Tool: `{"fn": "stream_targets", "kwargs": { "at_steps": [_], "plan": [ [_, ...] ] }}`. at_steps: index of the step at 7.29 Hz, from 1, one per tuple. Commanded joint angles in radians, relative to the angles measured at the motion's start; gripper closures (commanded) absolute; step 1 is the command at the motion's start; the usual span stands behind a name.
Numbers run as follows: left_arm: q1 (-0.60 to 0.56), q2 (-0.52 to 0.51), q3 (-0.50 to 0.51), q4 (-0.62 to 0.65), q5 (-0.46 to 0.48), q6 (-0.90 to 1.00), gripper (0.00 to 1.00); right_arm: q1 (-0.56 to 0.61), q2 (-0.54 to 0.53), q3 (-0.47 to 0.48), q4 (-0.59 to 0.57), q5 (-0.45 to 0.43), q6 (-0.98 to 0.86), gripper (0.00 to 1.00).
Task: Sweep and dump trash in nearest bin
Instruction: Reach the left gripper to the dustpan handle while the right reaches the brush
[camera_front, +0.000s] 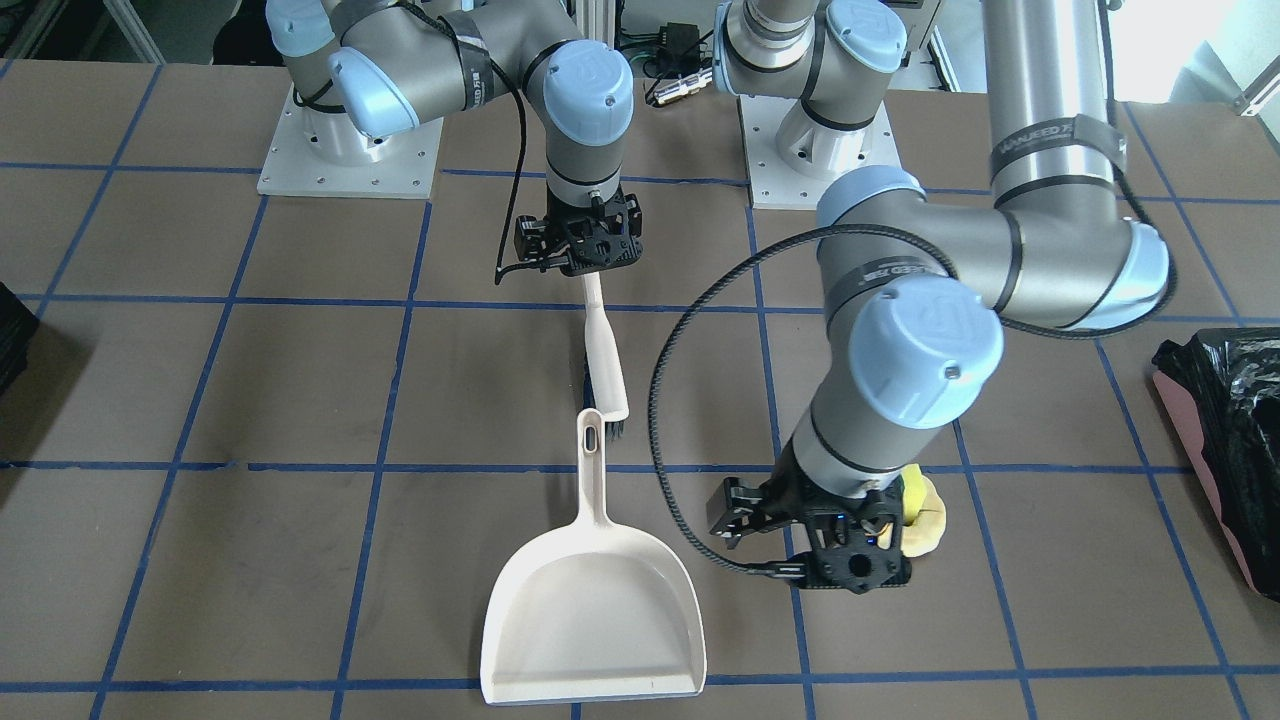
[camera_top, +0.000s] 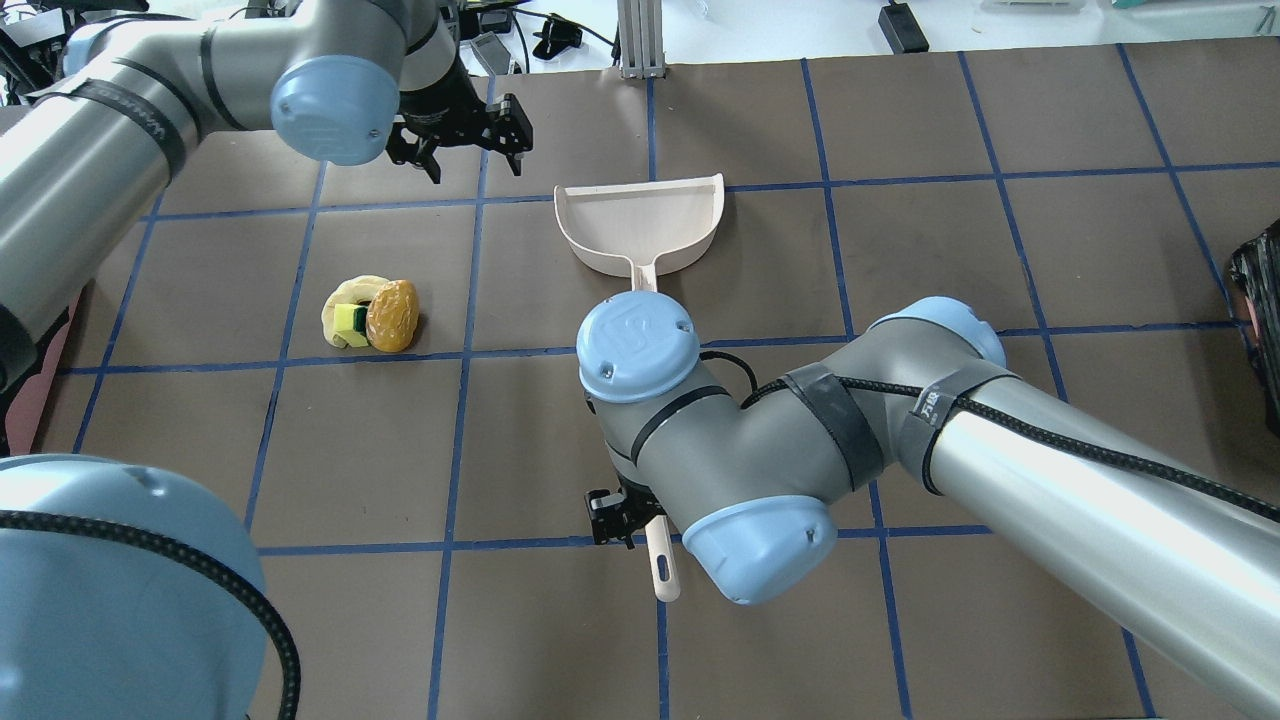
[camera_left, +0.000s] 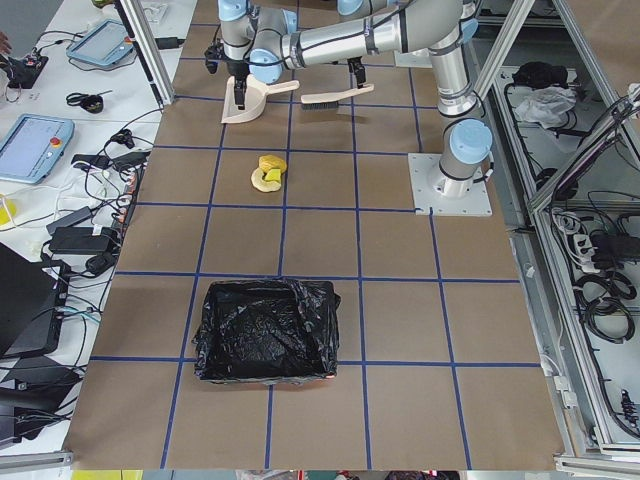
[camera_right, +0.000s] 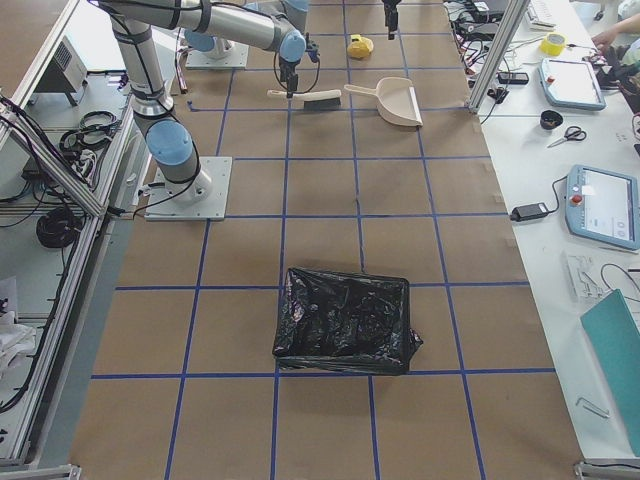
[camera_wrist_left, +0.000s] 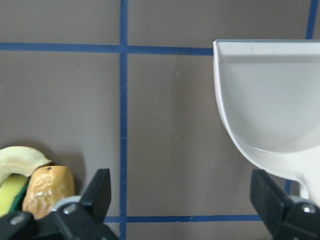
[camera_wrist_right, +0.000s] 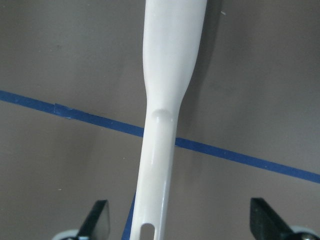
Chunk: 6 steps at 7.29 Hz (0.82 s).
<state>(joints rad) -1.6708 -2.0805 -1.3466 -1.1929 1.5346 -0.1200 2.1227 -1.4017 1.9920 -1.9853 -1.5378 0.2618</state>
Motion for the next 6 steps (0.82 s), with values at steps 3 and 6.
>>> {"fn": "stream_targets", "kwargs": {
  "at_steps": [3, 6],
  "plan": [
    [-0.179, -0.076, 0.023, 0.006, 0.004, -0.107, 0.0, 0.008, 0.033, 0.011, -0.027, 0.001, 0.001, 0.23],
    [-0.207, -0.066, -0.082, 0.018, -0.007, -0.104, 0.0, 0.008, 0.032, 0.013, -0.023, 0.071, 0.004, 0.27]
  ]
}}
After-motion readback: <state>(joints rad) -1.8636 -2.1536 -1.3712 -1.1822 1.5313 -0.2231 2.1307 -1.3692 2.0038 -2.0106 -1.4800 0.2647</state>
